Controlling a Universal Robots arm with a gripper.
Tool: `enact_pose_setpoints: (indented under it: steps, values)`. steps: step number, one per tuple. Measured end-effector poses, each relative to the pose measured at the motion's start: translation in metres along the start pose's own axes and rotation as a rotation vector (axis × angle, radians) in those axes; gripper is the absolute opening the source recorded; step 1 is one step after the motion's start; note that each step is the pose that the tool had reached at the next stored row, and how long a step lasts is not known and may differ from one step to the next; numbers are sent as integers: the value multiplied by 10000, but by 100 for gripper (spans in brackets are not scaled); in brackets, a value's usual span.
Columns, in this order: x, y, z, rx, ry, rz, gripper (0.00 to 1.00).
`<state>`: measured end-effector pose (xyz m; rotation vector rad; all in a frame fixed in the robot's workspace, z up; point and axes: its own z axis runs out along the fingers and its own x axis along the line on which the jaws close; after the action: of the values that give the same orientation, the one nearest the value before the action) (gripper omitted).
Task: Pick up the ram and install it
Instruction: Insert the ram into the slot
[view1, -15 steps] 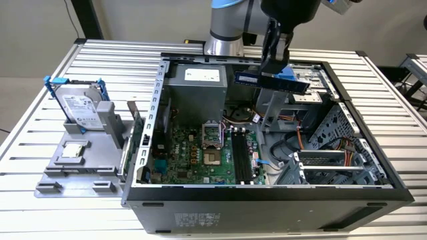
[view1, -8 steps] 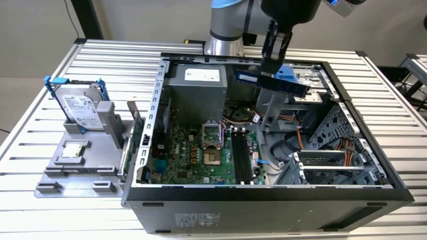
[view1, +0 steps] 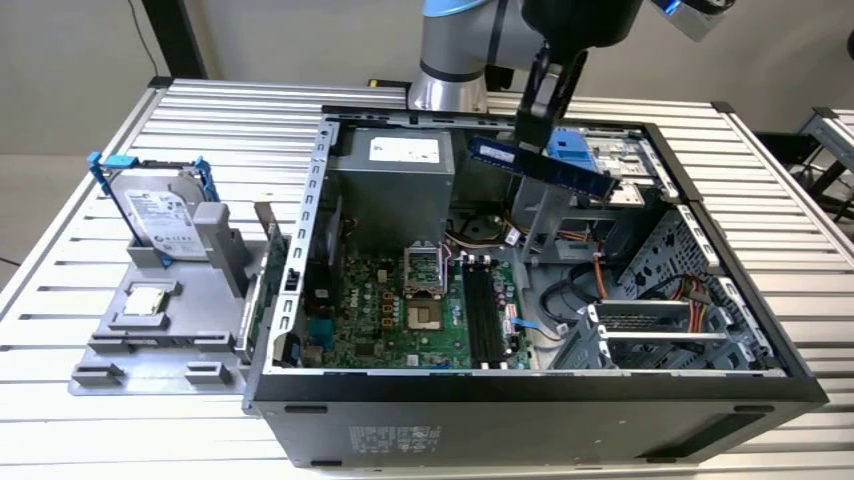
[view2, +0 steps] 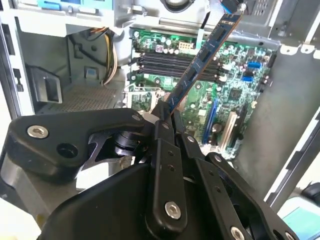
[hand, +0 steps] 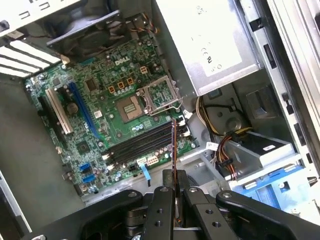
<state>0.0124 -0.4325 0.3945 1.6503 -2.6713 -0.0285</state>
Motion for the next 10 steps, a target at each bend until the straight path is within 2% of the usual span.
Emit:
enact_pose_setpoints:
  steps: [10]
  values:
    - [0, 0, 0, 12, -25, 1546, 0]
